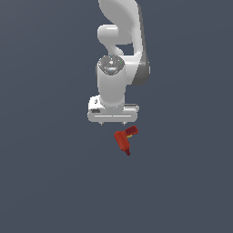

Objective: Pick up the object and move it to a goal position.

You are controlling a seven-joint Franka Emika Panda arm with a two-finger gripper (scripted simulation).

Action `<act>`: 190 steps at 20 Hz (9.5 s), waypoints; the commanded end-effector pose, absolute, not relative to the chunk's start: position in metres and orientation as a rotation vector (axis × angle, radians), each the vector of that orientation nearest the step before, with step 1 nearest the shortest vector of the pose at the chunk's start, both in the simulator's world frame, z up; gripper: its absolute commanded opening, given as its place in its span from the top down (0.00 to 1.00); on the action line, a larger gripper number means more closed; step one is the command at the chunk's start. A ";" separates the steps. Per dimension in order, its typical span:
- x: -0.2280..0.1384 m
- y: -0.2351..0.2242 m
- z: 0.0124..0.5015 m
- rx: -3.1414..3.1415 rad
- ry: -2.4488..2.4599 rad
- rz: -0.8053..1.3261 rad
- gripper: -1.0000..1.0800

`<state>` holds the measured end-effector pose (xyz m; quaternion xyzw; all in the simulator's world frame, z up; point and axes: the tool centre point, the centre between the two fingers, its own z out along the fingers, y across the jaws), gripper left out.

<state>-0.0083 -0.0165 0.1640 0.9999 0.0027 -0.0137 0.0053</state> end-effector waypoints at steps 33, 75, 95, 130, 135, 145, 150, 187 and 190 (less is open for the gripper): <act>0.037 0.000 0.141 3.128 0.177 -0.253 0.00; 0.065 0.040 0.059 3.145 0.549 -0.875 0.00; 0.056 0.041 0.052 3.144 0.584 -0.939 0.00; 0.039 0.043 0.027 3.144 0.585 -0.941 1.00; 0.040 0.043 0.029 3.144 0.589 -0.936 1.00; 0.060 0.030 0.073 3.142 0.731 -0.793 1.00; 0.077 0.018 0.121 3.127 0.873 -0.644 1.00; 0.107 -0.078 0.422 2.789 1.630 0.297 1.00; 0.107 -0.077 0.419 2.796 1.624 0.288 1.00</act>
